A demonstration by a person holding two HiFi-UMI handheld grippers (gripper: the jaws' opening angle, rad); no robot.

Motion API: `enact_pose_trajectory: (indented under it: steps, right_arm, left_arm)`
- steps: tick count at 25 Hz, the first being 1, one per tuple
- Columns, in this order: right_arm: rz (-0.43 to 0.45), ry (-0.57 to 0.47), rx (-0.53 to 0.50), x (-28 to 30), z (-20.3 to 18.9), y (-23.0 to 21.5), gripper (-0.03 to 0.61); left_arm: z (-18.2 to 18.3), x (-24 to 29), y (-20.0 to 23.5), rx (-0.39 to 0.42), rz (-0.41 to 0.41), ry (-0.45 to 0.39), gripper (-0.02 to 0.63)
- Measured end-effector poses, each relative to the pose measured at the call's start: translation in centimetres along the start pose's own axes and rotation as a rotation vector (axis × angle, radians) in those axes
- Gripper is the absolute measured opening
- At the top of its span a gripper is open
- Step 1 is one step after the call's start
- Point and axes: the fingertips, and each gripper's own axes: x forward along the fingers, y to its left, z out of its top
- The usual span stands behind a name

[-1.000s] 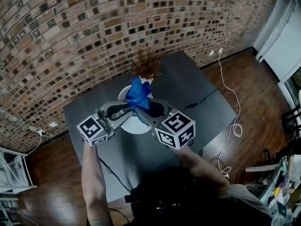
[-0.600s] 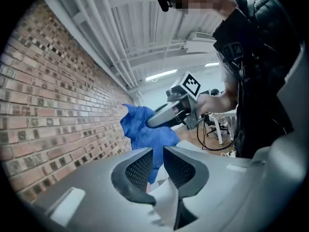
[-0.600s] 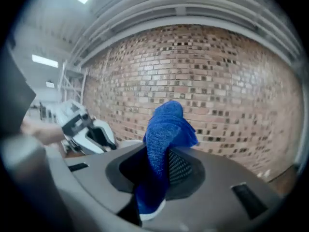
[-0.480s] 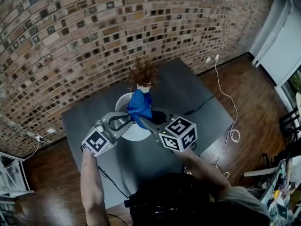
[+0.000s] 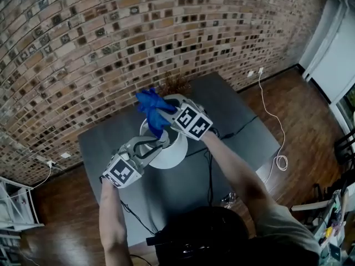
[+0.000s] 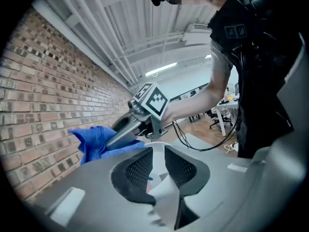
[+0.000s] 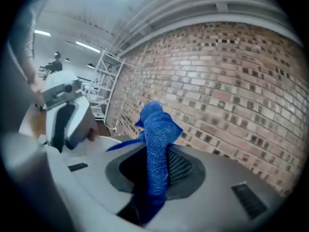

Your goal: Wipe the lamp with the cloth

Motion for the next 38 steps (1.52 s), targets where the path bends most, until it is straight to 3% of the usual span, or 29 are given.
enact_pose_trajectory:
  steps: [2, 5, 7, 9, 11, 12, 14, 17, 20, 22, 24, 27, 29, 31, 32, 34, 36, 38]
  right_arm:
    - [-0.112, 0.083, 0.081, -0.8, -2.5, -3.1, 0.092]
    - [-0.415, 0.111, 0.245, -7.4, -7.3, -8.5, 0.091]
    - [-0.45, 0.039, 0.404, -12.3, -9.9, -8.7, 0.091]
    - [-0.337, -0.061, 0.591, -15.8, -11.5, -6.4, 0.091]
    - [-0.15, -0.157, 0.777, -18.2, -12.3, -2.3, 0.091]
    - [-0.056, -0.184, 0.849, -19.0, -12.6, 0.3, 0.091]
    - [0.103, -0.205, 0.924, -19.0, -12.2, 5.8, 0.091]
    - [0.232, -0.276, 0.905, -16.4, -8.3, 9.8, 0.091]
    - [0.233, -0.337, 0.851, -12.9, -5.7, 10.1, 0.091]
    - [0.211, -0.331, 0.843, -11.5, -6.8, 9.8, 0.092]
    - [0.165, -0.293, 0.912, -10.9, -10.2, 9.4, 0.091]
    - [0.078, -0.15, 1.031, -9.3, -18.5, 9.7, 0.091]
    - [0.013, -0.016, 1.067, -8.2, -24.4, 10.0, 0.091]
    - [-0.034, 0.046, 1.085, -8.9, -27.1, 9.5, 0.089]
    - [-0.037, 0.014, 1.092, -9.8, -26.4, 8.7, 0.089]
    - [0.0, -0.135, 1.059, -12.0, -20.9, 6.2, 0.089]
    - [0.085, -0.288, 0.944, -14.0, -12.8, 4.0, 0.089]
    - [0.163, -0.339, 0.817, -14.1, -6.9, 3.4, 0.091]
  left_arm:
    - [0.0, 0.1, 0.3, -0.001, 0.012, 0.021, 0.072]
    - [-0.2, 0.2, 0.3, 0.001, 0.02, 0.046, 0.067]
    - [0.1, 0.2, 0.3, -0.008, 0.035, 0.042, 0.073]
    - [1.7, -0.2, 0.7, -0.044, 0.09, -0.008, 0.097]
    - [4.6, -0.6, 0.6, -0.085, 0.158, -0.077, 0.166]
    - [5.2, -0.5, -0.2, -0.095, 0.163, -0.065, 0.202]
    - [3.9, 0.7, -2.7, -0.054, 0.107, 0.09, 0.277]
    - [0.3, 3.2, -4.9, 0.05, 0.031, 0.296, 0.334]
    - [-1.1, 3.6, -5.1, 0.084, 0.032, 0.381, 0.334]
    - [-1.1, 3.7, -5.1, 0.086, 0.041, 0.391, 0.314]
    - [-0.8, 4.1, -5.3, 0.071, 0.042, 0.37, 0.314]
    - [-0.7, 4.3, -5.1, 0.064, 0.05, 0.358, 0.314]
    - [-0.7, 4.1, -4.9, 0.064, 0.062, 0.354, 0.299]
    - [-0.6, 4.0, -5.0, 0.058, 0.069, 0.356, 0.288]
    - [-0.5, 4.0, -5.1, 0.055, 0.07, 0.358, 0.288]
    - [-0.5, 4.0, -5.1, 0.054, 0.069, 0.362, 0.288]
    - [-0.6, 4.1, -5.0, 0.057, 0.07, 0.362, 0.288]
    - [-0.4, 4.3, -4.9, 0.064, 0.072, 0.356, 0.288]
